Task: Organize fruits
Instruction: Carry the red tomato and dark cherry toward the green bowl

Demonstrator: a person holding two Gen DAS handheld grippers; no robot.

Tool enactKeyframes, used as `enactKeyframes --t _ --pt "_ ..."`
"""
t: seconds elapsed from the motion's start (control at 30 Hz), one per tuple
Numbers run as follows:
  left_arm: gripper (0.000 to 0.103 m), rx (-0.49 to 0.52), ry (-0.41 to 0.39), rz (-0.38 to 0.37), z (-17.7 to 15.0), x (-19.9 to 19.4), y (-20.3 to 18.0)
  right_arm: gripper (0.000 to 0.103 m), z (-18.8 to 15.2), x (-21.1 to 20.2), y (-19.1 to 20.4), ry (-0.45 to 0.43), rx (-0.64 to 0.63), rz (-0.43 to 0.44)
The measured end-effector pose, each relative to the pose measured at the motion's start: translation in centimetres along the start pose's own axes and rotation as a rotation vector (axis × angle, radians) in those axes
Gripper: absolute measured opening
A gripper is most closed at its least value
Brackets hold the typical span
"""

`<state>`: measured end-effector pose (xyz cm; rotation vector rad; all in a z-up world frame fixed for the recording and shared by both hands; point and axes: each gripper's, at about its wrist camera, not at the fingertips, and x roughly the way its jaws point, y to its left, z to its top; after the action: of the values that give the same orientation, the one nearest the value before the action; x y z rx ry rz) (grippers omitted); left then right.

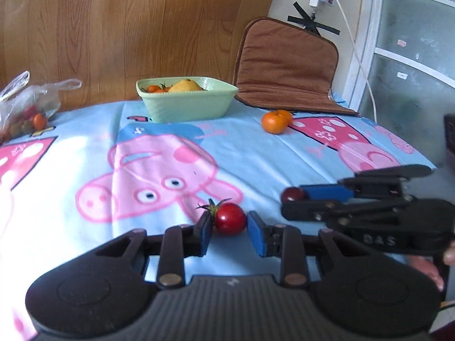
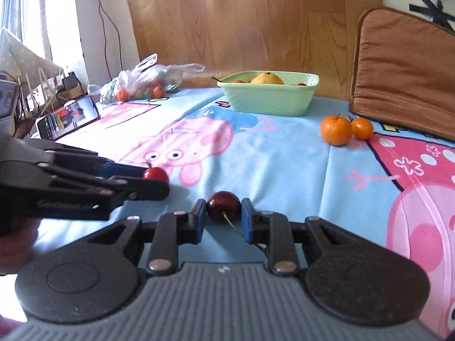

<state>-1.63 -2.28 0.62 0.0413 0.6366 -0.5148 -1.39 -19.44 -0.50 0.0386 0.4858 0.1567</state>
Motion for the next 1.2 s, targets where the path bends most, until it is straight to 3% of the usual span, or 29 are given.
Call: enactKeyframes --t 0.43,0.5,0.57,0.63,0.67,0.77,0.93,1.2 --pt "0.036 0.027 -0.024 0.042 -0.5 -0.4 -0.7 0.035 -0.5 0.0 0.9 -0.003 -0.045 -0.034" --pt "0.036 0.026 -0.025 0.042 -0.5 -0.3 -0.6 0.046 -0.5 0.0 0.9 -0.005 -0.045 -0.034" --pt "0.032 0.02 -0.013 0.035 -0.6 -0.1 -0.4 0.047 -0.5 0.1 0.9 -0.004 -0.043 -0.039" --pt "0.028 0.02 -0.014 0.026 -0.8 0.0 -0.4 0.045 -0.5 0.1 0.9 -0.005 -0.041 -0.031" --pt "0.028 0.024 -0.014 0.025 -0.8 0.0 -0.5 0.028 -0.5 0.1 0.9 -0.003 -0.043 -0.026" --pt "0.027 0.017 -0.013 -0.006 -0.5 -0.1 -0.5 0.029 -0.4 0.2 0.9 -0.002 -0.038 -0.016" --pt "0.027 0.026 -0.062 -0.016 2.7 -0.1 0.1 0.029 2.3 0.3 0.0 -0.044 -0.006 0.025" --pt "0.027 -0.001 -0.196 0.057 12.2 2.2 3.4 0.029 10.8 2.2 -3.5 -0.194 -0.022 -0.035"
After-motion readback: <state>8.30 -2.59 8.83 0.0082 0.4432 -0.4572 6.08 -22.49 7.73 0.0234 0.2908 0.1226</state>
